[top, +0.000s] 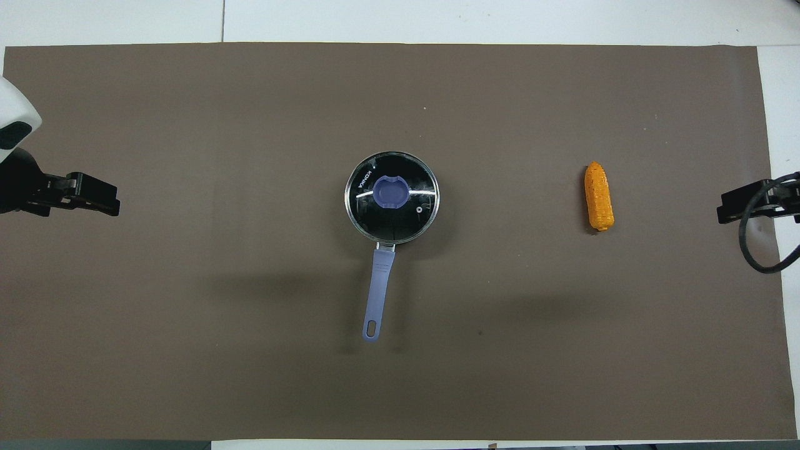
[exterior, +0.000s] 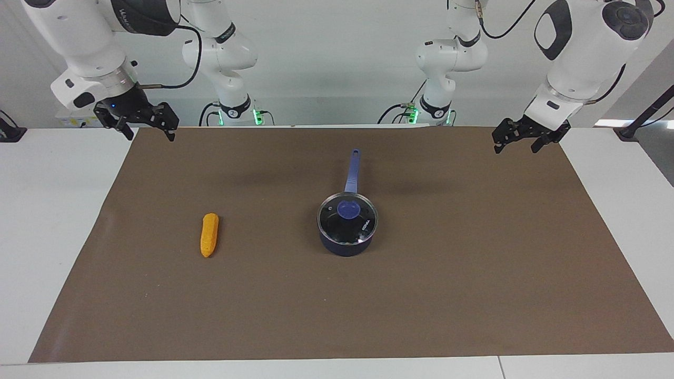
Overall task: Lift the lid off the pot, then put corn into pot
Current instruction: 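Reach the left gripper over the pot to the blue lid knob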
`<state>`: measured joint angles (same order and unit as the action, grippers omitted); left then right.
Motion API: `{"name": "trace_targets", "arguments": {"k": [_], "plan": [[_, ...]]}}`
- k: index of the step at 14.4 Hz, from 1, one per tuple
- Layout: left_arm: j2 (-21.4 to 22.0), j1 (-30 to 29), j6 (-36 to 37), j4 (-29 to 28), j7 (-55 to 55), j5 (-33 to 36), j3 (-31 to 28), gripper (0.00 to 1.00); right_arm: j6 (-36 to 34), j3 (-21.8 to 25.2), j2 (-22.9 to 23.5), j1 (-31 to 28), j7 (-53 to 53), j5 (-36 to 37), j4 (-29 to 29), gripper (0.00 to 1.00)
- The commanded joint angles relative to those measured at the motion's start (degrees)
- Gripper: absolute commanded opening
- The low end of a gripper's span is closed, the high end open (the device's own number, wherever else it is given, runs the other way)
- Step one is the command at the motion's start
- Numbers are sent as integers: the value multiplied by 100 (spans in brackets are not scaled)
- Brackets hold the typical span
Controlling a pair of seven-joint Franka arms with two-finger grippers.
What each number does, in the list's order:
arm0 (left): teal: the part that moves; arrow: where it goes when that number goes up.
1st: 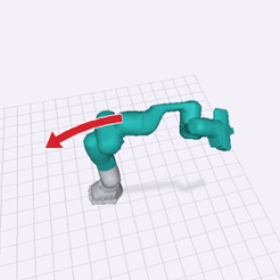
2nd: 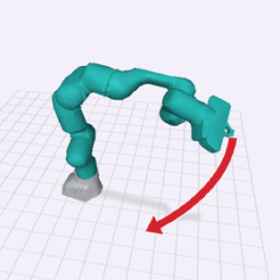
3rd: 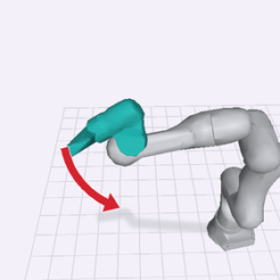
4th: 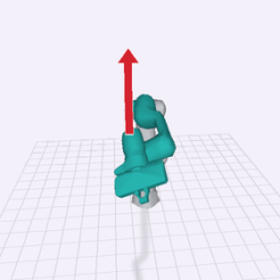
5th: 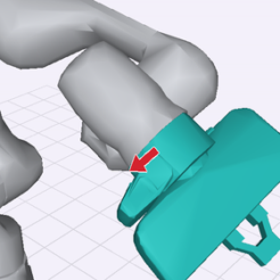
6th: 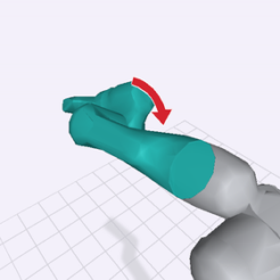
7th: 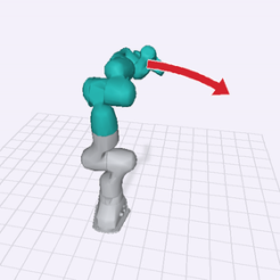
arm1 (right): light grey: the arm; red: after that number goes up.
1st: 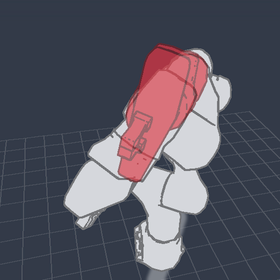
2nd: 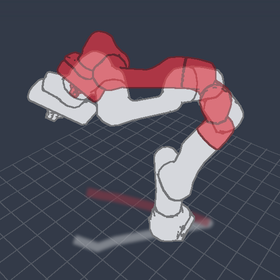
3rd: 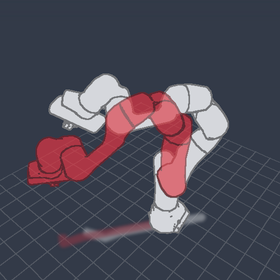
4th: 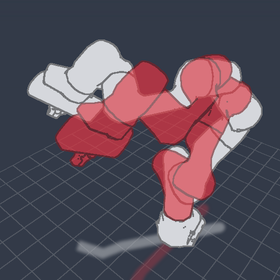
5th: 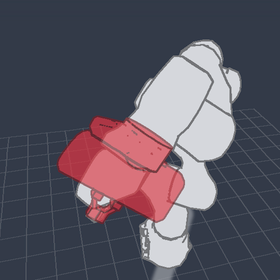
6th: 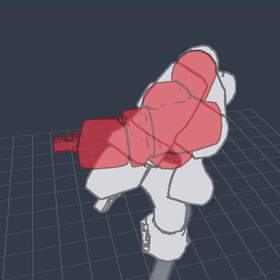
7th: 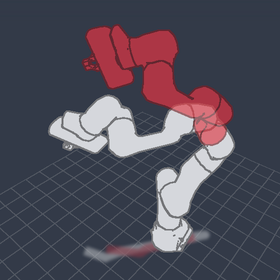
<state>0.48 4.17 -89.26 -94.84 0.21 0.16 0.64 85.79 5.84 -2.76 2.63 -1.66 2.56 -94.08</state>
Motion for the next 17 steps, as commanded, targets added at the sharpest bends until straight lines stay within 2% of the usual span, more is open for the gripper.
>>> {"name": "trace_targets", "arguments": {"k": [1, 8, 11, 13, 14, 16, 17], "plan": [[-39, 32, 40, 45, 57, 37, -20, 100, -19, -22, -14, -78, -142, -133, 4, 100], [-13, 58, 22, 27, 49, 37, -11, 100, -19, -22, -14, -78, -142, -133, -5, 100], [-39, 137, -346, 27, 84, 10, 15, 100, -19, -22, -14, -78, -142, -133, -5, 100], [-118, 347, -557, 96, 390, -471, 15, 100, -19, -22, -14, -78, -142, -133, 4, 100], [-170, 522, -619, 140, 618, -499, 24, 100, -19, -22, -14, -78, -142, -133, -5, 100], [-625, 1171, -576, 472, 1101, -500, 33, 100, -19, -22, -14, -78, -142, -133, 4, 100], [-1072, 1427, -523, 919, 1434, -508, 33, 100, -19, -22, -14, -78, -142, -133, -5, 100]]}}
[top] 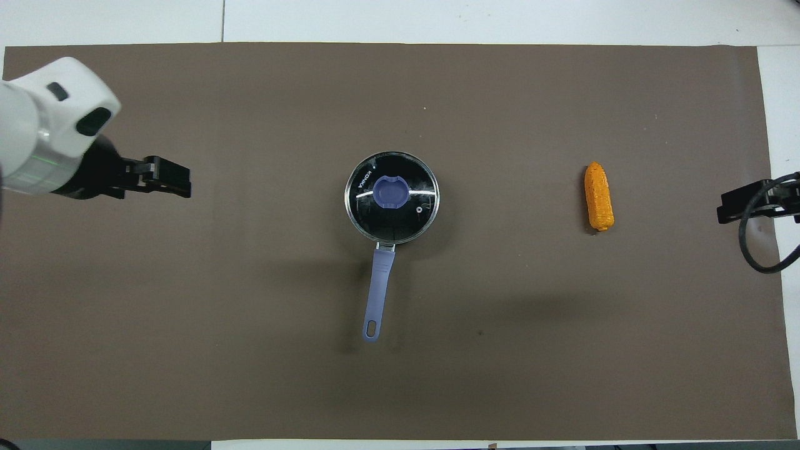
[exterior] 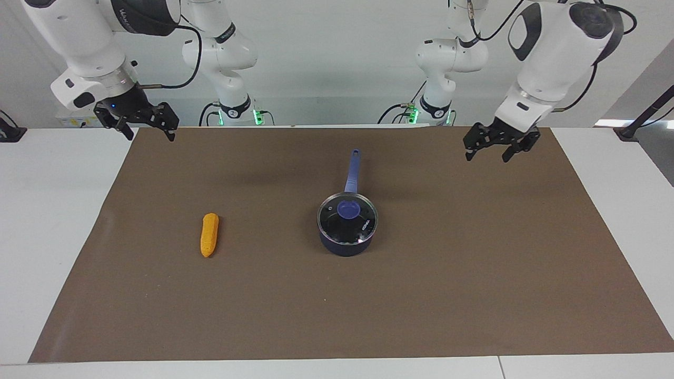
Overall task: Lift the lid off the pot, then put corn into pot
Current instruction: 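Reach the left gripper over the pot to the blue lid knob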
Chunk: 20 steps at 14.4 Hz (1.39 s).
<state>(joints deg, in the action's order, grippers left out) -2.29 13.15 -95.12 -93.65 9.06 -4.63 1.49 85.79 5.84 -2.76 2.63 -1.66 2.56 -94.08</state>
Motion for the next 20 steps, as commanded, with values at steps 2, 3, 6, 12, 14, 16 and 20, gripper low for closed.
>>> {"name": "trace_targets", "arguments": {"k": [2, 3, 6, 12, 14, 16, 20], "plan": [[-1551, 1012, 64, 1574, 1157, -64, -61, 100, -19, -22, -14, -78, -142, -133, -5, 100], [-1842, 1258, 12, 1813, 1447, -56, -61, 100, -19, -22, -14, -78, -142, -133, -5, 100], [-2283, 1733, -321, 2035, 1784, -3, -79, 100, -19, -22, -14, -78, -142, -133, -5, 100], [-2811, 2341, -779, 2035, 1994, 24, -114, 100, -19, -22, -14, -78, -142, -133, 4, 100], [-2847, 2376, -867, 2026, 2073, 24, -97, 100, -19, -22, -14, -78, -142, -133, -5, 100], [-2847, 2508, -1008, 1982, 2092, 146, -105, 100, -19, -22, -14, -78, -142, -133, -5, 100], [-2847, 2526, -1026, 1912, 2109, 173, -105, 100, -19, -22, -14, -78, -142, -133, 4, 100]]}}
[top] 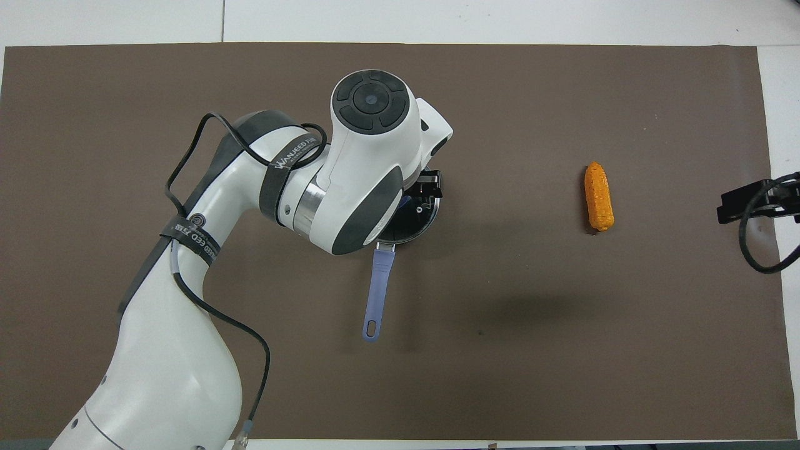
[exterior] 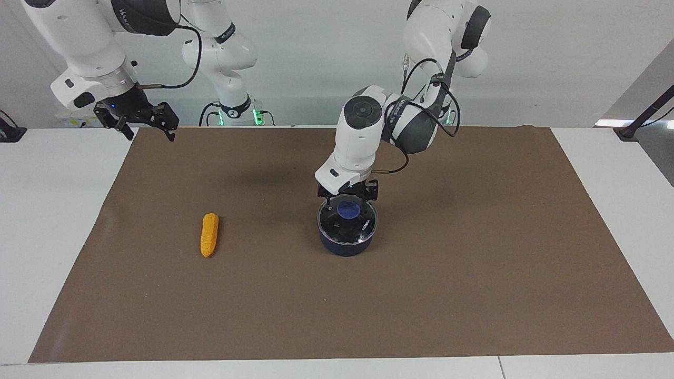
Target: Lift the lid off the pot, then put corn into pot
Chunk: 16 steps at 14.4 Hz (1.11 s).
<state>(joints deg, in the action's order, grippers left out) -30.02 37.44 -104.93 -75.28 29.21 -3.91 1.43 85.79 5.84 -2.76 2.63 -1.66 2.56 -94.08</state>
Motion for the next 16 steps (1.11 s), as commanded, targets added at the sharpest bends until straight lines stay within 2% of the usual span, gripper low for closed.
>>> {"name": "trace_targets", "arguments": {"k": [1, 5, 7, 9, 11, 16], "plan": [[-74, 97, -98, 14, 94, 118, -108, 100, -19, -22, -14, -78, -142, -133, 4, 100], [-65, 88, -352, -171, 207, 250, -108, 100, -27, -22, -14, -78, -142, -133, -5, 100], [-74, 97, -563, -268, 296, 268, -108, 100, -404, -22, -128, -96, -229, -133, -14, 100], [-65, 97, -564, -295, 296, 294, -108, 100, -152, -22, -146, -61, -676, -133, -93, 100], [-65, 80, -529, -295, 288, 338, -108, 100, 33, -22, -128, -96, -616, -133, -93, 100], [-65, 80, -502, -286, 287, 382, -108, 100, -247, 5, -190, -403, -634, -124, -198, 100]]}}
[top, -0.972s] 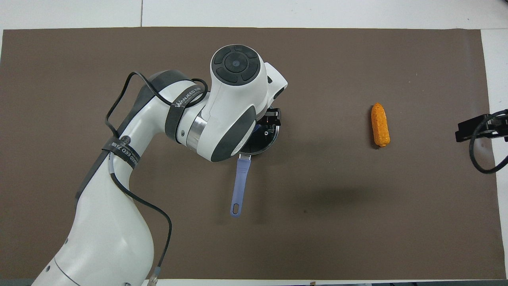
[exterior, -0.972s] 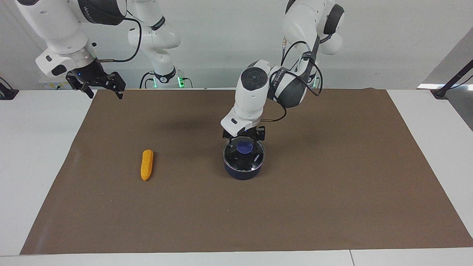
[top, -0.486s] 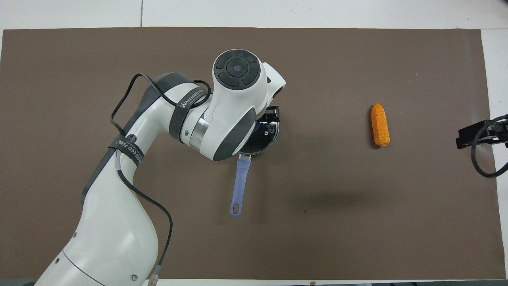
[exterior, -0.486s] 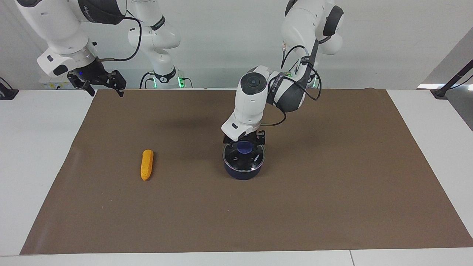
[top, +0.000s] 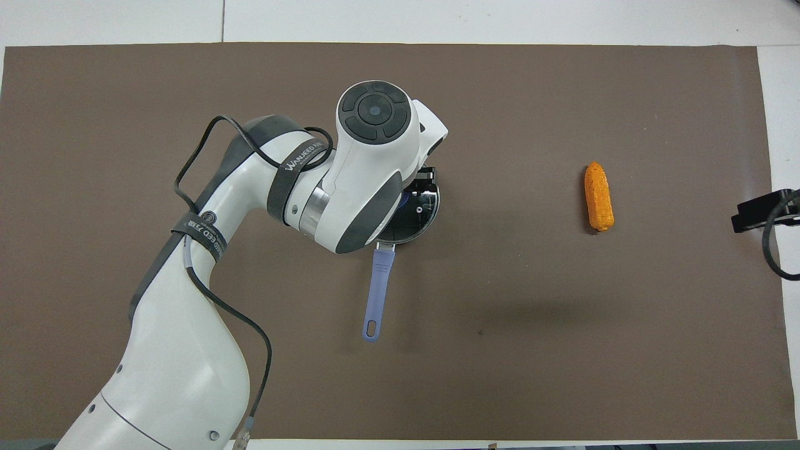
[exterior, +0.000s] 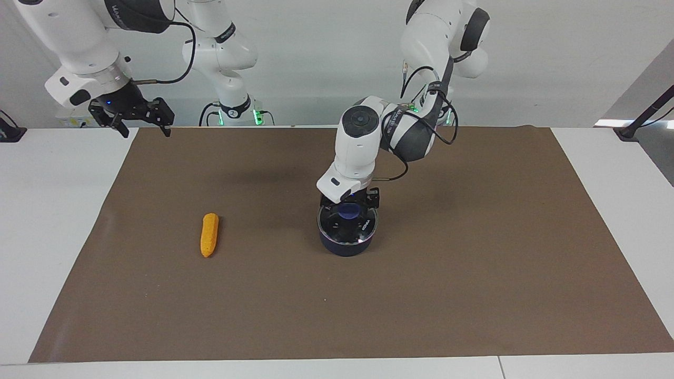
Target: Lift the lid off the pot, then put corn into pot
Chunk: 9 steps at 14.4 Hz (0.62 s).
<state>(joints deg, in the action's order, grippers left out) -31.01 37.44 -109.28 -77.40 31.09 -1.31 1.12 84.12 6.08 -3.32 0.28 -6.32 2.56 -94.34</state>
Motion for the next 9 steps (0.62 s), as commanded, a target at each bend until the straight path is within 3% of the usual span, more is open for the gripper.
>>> {"name": "trace_targets", "arguments": {"k": [1, 6, 9], "plan": [[34, 79, -58, -73, 90, 123, -76, 100, -306, -19, -177, -152, -150, -89, -207, 100], [34, 88, -67, -73, 99, 202, -76, 98, -213, -80, -248, -266, -133, -72, -409, 100], [34, 88, -85, -73, 90, 211, -76, 97, 1191, -98, -458, 102, 341, -142, -1050, 100]]}}
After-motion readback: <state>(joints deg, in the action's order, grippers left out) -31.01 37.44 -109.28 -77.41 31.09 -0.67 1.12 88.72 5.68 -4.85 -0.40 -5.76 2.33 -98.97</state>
